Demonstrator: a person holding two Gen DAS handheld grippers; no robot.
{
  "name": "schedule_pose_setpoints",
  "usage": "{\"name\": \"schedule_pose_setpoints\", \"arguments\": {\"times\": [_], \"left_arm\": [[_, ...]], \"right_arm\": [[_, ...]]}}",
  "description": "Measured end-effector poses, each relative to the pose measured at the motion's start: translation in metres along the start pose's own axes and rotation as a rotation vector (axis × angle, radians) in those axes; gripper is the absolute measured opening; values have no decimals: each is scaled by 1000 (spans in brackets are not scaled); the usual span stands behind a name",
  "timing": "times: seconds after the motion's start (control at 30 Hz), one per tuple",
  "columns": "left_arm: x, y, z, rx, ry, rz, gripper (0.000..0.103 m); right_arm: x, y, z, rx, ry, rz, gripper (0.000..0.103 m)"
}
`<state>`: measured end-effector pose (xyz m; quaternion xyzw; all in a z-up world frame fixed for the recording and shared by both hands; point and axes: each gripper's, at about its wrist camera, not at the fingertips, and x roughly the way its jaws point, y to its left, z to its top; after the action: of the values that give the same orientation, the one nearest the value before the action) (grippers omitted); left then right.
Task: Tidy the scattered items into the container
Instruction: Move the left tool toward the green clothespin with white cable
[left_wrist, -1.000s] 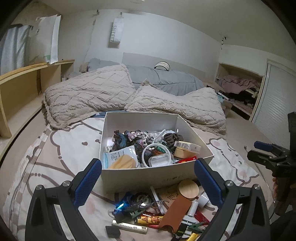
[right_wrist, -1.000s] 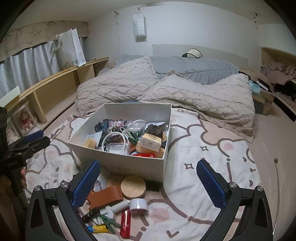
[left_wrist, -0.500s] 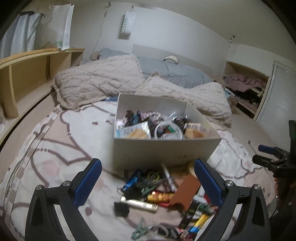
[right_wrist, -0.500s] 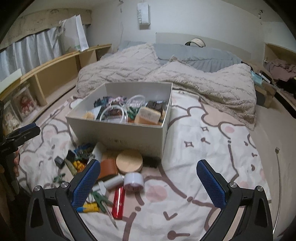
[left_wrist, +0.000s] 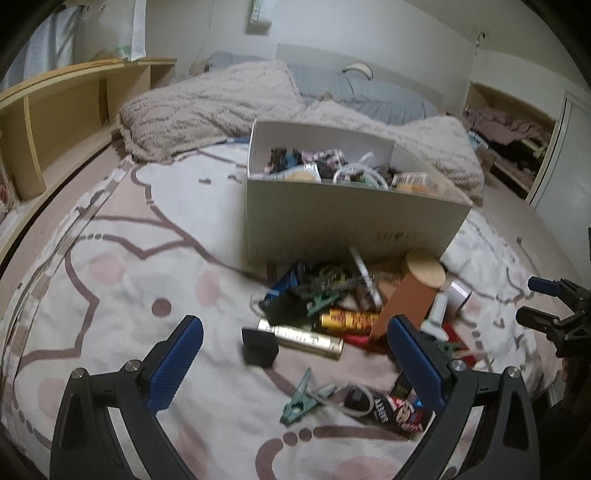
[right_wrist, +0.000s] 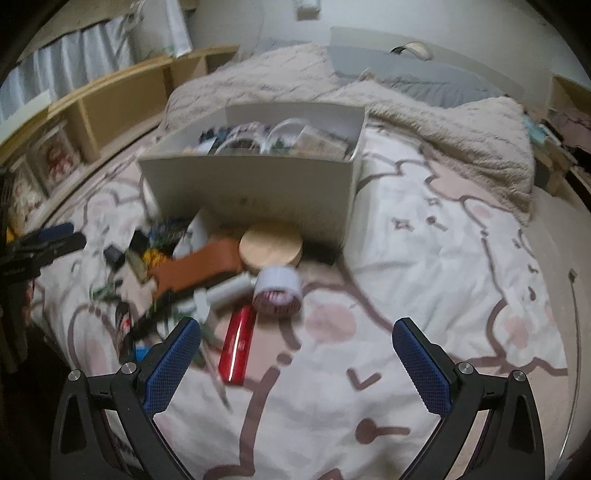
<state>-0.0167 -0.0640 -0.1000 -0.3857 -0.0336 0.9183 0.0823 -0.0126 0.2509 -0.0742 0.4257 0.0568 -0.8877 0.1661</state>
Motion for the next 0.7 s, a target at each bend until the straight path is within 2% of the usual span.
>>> {"name": "schedule_pose_setpoints", "arguments": {"times": [0.27, 0.4, 0.57, 0.7], "left_arm": [[14, -7, -20, 70, 90, 47, 101], [18, -5, -25, 80, 120, 44, 101], [19, -4, -26, 77, 143, 28, 101], [17, -8, -25, 98, 143, 10, 101]], "right_arm": [[21, 23, -17, -139, 85, 37, 103], [34, 29, -22, -182, 129, 52, 103], [45, 27, -23, -206, 162, 9, 103], [49, 15, -24, -166, 167, -4, 103]]}}
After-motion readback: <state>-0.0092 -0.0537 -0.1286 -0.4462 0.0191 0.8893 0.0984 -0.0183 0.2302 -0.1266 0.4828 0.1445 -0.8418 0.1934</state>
